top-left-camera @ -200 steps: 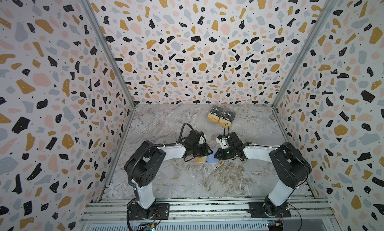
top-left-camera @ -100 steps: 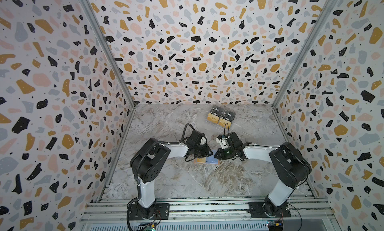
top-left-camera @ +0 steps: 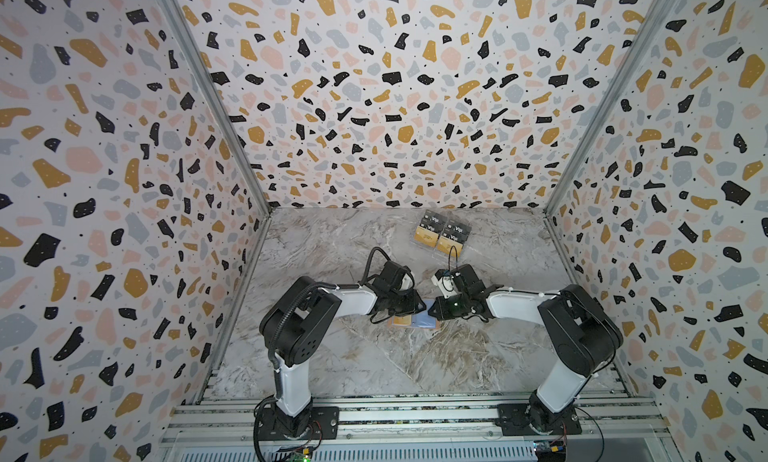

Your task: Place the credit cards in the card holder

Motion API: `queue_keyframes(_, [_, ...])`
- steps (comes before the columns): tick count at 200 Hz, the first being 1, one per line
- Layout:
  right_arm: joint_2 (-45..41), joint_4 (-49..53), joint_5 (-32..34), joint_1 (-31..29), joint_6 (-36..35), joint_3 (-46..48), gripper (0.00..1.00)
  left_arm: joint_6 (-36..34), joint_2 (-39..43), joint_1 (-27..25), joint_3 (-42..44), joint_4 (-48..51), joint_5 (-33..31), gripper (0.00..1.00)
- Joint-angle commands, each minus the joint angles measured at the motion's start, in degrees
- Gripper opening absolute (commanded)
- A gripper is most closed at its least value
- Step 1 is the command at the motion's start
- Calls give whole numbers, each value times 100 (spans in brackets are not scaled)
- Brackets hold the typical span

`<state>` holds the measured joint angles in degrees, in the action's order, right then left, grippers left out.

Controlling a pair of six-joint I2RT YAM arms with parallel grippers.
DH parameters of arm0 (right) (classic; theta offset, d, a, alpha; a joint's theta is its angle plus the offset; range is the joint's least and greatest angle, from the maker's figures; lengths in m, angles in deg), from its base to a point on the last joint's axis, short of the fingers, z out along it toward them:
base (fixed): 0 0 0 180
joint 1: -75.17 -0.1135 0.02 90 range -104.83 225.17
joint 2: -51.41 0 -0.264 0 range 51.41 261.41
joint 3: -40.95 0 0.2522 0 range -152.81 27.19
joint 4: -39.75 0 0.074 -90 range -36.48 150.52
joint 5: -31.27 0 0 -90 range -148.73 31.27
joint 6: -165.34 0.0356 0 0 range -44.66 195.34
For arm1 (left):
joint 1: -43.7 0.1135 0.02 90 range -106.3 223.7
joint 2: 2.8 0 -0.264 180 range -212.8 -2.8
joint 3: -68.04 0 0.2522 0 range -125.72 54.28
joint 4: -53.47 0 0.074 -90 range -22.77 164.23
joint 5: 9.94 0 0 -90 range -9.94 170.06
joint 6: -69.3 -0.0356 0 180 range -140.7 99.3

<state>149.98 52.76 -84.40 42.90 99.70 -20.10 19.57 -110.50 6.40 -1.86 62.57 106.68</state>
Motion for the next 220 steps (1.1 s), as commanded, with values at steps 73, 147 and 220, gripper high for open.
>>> queue_keyframes(73, [-50, 288, 184, -51, -20, 101, 8, -52, 170, 63, 208, 400, -470, 41])
queue_keyframes(147, [-53, 251, 177, -78, 20, 123, 8, 6, -120, 56, 240, 188, -23, 41])
queue_keyframes(220, [-64, 10, 108, -104, 122, 308, 7, 701, -227, 43, 491, -466, 358, 37])
